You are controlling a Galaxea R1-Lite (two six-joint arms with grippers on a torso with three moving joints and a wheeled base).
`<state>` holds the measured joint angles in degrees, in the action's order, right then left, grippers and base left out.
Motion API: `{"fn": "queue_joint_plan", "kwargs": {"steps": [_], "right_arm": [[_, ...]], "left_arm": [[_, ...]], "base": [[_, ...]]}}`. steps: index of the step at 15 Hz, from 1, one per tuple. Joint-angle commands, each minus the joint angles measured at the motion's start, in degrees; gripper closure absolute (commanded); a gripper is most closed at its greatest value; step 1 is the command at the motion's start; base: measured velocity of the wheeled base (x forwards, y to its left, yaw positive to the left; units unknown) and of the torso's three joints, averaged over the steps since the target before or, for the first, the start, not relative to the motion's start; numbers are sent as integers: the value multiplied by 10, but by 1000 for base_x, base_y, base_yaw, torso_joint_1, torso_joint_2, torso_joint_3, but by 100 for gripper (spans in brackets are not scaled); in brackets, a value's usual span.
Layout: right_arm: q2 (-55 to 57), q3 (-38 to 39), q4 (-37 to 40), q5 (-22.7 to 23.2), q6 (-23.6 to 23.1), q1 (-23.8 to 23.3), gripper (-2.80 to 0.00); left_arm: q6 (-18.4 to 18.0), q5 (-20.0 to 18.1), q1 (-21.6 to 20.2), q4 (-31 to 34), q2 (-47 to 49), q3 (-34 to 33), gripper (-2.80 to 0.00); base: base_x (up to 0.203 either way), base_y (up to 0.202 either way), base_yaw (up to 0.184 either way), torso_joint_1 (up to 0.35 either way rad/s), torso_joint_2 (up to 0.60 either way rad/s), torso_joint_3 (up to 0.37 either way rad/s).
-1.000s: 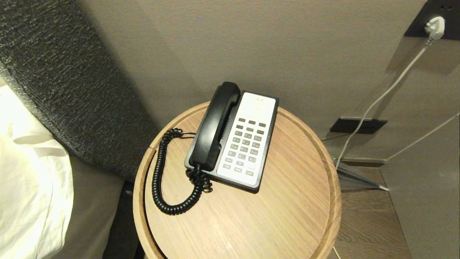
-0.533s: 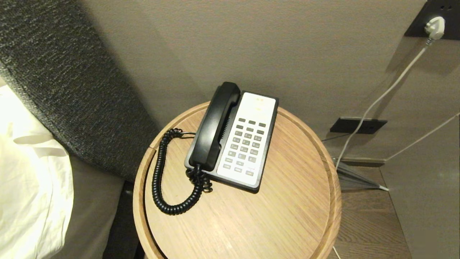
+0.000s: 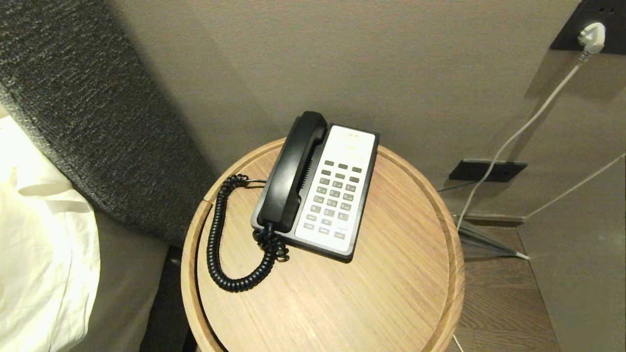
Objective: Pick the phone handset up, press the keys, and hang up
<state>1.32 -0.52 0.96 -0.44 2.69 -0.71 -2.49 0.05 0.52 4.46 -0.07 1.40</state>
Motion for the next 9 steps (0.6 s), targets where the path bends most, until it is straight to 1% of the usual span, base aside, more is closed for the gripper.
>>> {"fn": "queue_joint_plan", "kwargs": {"steps": [1, 4, 9], "right_arm": [[3, 0, 0, 0, 0, 0, 0], [3, 0, 1, 0, 0, 0, 0], [3, 0, 0, 0, 0, 0, 0]], "left_arm": [[7, 0, 0, 0, 1, 0, 0], [19, 3, 0, 0, 1, 0, 0], [21, 3, 0, 0, 1, 1, 0]], "base": [[0, 0, 0, 0, 0, 0], [0, 0, 0, -1, 3, 132], [0, 0, 0, 2, 1, 194]]}}
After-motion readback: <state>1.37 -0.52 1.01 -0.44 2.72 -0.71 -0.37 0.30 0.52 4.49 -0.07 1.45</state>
